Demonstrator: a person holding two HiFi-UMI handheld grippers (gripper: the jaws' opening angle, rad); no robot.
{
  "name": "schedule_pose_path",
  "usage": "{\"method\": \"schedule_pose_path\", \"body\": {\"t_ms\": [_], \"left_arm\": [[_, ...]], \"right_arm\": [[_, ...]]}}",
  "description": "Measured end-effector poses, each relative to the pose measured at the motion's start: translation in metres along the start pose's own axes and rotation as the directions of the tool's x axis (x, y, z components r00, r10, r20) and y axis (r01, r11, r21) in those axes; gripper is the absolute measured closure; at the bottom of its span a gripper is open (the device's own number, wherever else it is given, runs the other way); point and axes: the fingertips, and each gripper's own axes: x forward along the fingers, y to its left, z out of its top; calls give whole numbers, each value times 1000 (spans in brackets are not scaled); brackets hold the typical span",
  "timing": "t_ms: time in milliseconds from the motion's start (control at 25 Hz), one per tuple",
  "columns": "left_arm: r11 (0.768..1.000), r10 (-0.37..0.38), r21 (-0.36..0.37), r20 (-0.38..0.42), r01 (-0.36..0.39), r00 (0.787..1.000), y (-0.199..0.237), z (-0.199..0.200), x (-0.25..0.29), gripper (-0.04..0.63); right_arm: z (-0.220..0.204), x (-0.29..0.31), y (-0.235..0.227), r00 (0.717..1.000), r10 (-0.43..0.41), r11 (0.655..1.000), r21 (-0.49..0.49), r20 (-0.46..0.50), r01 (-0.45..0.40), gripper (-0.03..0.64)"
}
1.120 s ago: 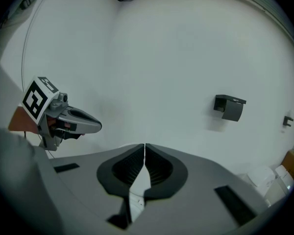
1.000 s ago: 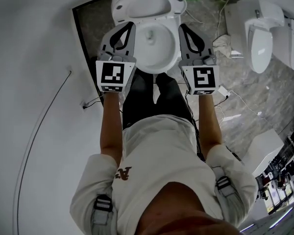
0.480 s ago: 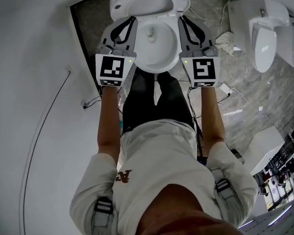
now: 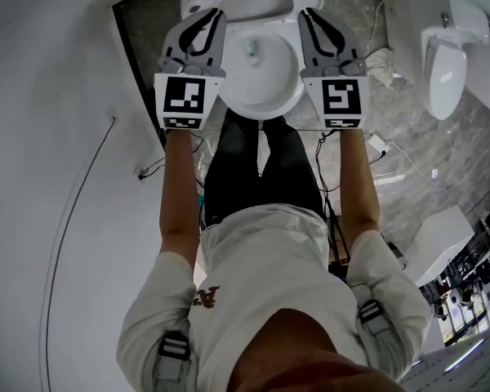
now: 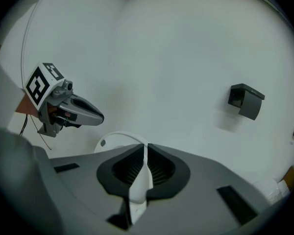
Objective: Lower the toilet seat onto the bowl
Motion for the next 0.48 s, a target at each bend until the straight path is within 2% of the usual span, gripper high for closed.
{"method": "schedule_pose_path", "body": {"t_ms": [320, 480], "left_arm": [[1000, 3, 16, -12, -3, 1000, 15, -10, 16, 569], [1000, 0, 13, -27, 0, 1000, 19, -19, 27, 568]], "right_arm": [[-13, 27, 1, 999, 11, 996, -82, -37, -14, 591], [-18, 40, -3, 999, 14, 996, -83, -45, -17, 575]]}}
